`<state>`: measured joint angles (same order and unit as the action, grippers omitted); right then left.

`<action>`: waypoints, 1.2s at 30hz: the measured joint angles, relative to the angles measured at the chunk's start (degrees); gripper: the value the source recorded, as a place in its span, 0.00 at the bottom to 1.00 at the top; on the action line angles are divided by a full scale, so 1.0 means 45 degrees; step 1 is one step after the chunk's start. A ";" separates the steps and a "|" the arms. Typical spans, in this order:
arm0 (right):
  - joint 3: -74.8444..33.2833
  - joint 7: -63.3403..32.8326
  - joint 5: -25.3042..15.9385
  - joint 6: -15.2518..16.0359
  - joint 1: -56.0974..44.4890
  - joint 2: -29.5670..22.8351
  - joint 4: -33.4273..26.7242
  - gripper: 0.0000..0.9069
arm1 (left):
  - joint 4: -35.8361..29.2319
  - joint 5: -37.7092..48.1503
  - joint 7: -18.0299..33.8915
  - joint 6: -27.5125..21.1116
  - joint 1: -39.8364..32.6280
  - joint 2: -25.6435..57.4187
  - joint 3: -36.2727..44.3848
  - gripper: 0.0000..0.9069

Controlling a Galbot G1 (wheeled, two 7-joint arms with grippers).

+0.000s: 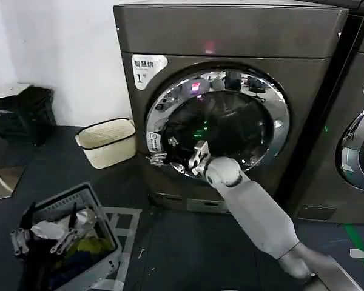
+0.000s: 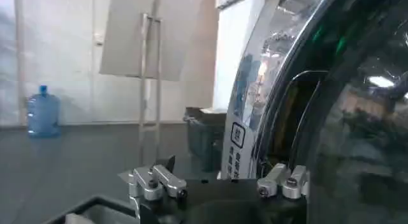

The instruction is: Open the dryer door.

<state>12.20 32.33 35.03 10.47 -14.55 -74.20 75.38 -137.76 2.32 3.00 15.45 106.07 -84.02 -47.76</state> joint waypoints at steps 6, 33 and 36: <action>-0.0037 0.0397 0.0455 0.0170 -0.0319 0.0513 0.0729 1.00 | 0.0029 0.0096 -0.0099 -0.0330 -0.0193 0.0040 0.0002 1.00; -0.1027 0.2544 0.2480 0.0913 -0.2031 0.3582 0.4530 1.00 | 0.1262 0.1840 -0.1711 -0.2281 -0.2668 0.2163 0.0045 1.00; -0.1223 0.3096 0.2476 0.0892 -0.2286 0.3865 0.4762 1.00 | 0.1465 0.2366 -0.1835 -0.2427 -0.2960 0.2614 0.0032 1.00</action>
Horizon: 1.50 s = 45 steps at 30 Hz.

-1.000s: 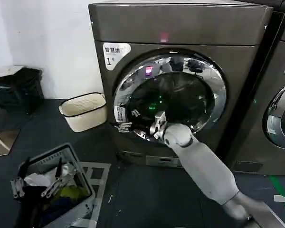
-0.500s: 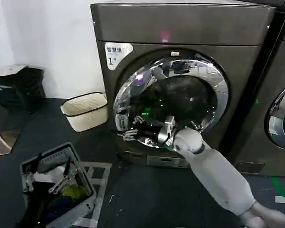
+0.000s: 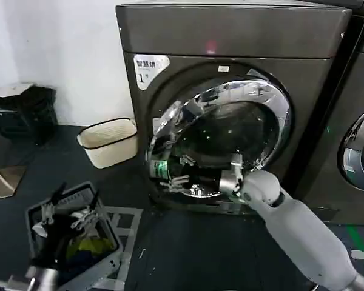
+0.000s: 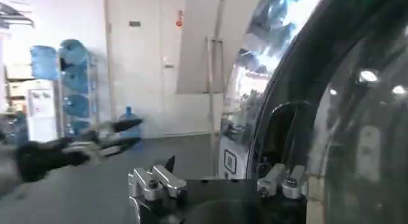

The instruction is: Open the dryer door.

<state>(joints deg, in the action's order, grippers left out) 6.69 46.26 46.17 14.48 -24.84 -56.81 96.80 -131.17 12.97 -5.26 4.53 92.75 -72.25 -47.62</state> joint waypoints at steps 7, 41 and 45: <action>-0.0469 0.0927 0.0162 -0.0046 -0.0512 0.0578 0.0396 1.00 | 0.0458 0.0825 -0.0243 -0.0151 -0.0470 0.0974 0.0146 1.00; -0.7125 0.4270 0.0509 -0.1555 -0.6577 0.3173 0.2246 1.00 | 0.3381 0.2700 -0.2551 -0.0053 -0.6444 0.6541 0.5339 1.00; -0.8907 0.4056 0.0579 -0.1753 -0.8213 0.3197 0.2547 1.00 | 0.3438 0.2676 -0.2905 -0.0042 -0.7306 0.6536 0.6553 1.00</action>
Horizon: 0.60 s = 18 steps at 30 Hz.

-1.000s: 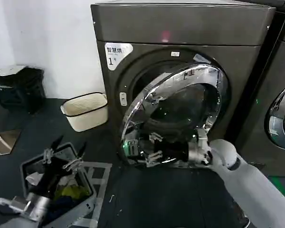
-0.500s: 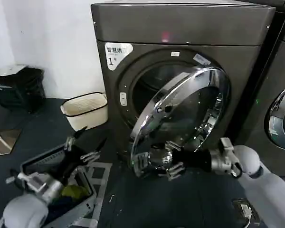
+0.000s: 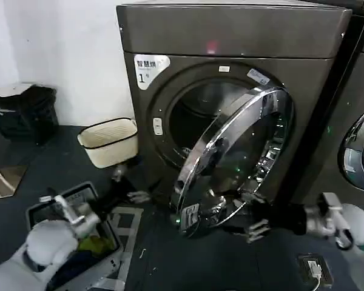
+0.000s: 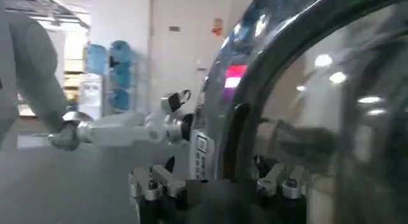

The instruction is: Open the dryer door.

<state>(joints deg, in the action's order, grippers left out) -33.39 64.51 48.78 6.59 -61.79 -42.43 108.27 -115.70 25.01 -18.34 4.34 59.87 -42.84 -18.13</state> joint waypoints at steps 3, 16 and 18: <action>-0.1503 -0.0448 0.0054 -0.0248 -0.1255 -0.0100 0.0267 1.00 | 0.0073 -0.0005 -0.0087 0.0007 -0.0614 -0.0143 0.0900 1.00; -0.8456 -0.2632 -0.1045 -0.2171 -0.7009 -0.2073 0.1254 1.00 | 0.0553 -0.0233 0.0356 0.0359 -0.3199 -0.1247 0.4391 1.00; -0.9451 -0.3147 -0.1350 -0.2638 -0.7688 -0.2635 0.1371 1.00 | 0.0706 -0.0273 0.0567 0.0386 -0.3544 -0.1510 0.4850 1.00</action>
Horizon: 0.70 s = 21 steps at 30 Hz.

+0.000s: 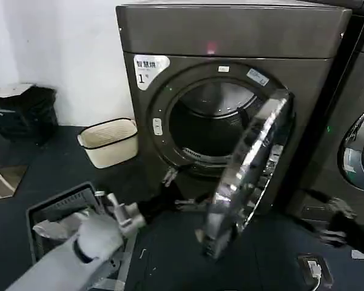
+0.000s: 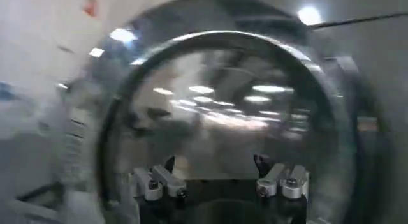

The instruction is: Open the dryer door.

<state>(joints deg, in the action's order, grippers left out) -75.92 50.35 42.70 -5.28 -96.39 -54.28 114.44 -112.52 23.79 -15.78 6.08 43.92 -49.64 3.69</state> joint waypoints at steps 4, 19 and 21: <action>-0.1703 -0.1567 -0.1059 -0.1048 -0.1019 -0.1220 0.0126 1.00 | 0.0254 -0.0106 0.0289 0.0020 -0.0549 -0.0496 0.0757 1.00; -0.7408 -0.8994 -0.4424 -0.1761 -0.2258 -0.5518 -0.0714 1.00 | 0.1493 -0.1016 0.1067 0.0088 -0.1758 -0.2558 0.2741 1.00; -0.7910 -0.9719 -0.4777 -0.1619 -0.2315 -0.5966 -0.0862 1.00 | 0.1758 -0.1350 0.1140 0.0095 -0.1874 -0.2855 0.2813 1.00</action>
<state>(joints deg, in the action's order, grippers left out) -111.52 6.62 21.21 -12.56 -106.81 -81.13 110.56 -104.61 17.71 -10.65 6.51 35.49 -62.48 16.35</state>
